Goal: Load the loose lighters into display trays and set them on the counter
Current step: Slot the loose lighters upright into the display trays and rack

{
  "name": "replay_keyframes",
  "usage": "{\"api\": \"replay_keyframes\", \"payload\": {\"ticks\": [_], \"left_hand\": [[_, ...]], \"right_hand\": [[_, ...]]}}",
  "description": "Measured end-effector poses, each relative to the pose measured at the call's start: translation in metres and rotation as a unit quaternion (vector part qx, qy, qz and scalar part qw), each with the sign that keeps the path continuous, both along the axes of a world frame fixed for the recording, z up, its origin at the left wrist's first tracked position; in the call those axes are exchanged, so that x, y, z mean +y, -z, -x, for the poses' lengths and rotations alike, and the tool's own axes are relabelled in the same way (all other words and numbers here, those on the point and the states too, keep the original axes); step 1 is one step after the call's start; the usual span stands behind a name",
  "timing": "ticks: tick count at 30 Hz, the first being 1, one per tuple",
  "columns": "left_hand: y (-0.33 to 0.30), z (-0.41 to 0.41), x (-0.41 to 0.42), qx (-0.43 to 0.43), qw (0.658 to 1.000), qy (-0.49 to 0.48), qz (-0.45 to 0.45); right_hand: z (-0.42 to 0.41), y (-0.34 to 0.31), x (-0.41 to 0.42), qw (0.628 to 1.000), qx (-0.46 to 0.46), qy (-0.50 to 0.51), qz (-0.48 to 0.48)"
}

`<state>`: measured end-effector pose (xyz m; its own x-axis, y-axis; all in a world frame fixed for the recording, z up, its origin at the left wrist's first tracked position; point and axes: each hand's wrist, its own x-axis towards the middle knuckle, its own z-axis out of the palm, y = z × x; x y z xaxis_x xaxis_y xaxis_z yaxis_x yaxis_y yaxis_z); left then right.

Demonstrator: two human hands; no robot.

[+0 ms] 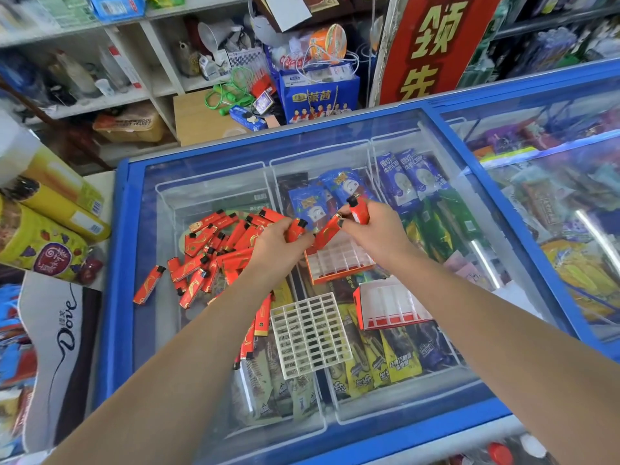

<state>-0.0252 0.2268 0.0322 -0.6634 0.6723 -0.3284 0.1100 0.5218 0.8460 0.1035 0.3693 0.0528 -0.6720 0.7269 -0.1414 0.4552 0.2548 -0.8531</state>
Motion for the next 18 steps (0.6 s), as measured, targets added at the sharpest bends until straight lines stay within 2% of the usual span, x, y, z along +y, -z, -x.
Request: {"api": "replay_keyframes", "payload": {"ticks": [2, 6, 11, 18], "left_hand": [[0.000, 0.003, 0.000, 0.022, 1.000, -0.017, -0.002], [0.001, 0.002, 0.005, 0.058, 0.998, 0.006, 0.014], [0.008, -0.001, 0.009, 0.084, 0.996, 0.012, 0.030], [0.015, 0.002, 0.010, 0.064, 0.997, -0.004, 0.034]], "right_hand": [[0.000, 0.001, 0.000, 0.993, -0.034, -0.048, -0.104], [0.001, 0.009, -0.004, 0.965, -0.074, -0.140, -0.211], [0.007, 0.020, -0.010, 0.954, -0.077, -0.166, -0.237], [0.012, 0.026, -0.013, 0.946, -0.095, -0.166, -0.260]]}}
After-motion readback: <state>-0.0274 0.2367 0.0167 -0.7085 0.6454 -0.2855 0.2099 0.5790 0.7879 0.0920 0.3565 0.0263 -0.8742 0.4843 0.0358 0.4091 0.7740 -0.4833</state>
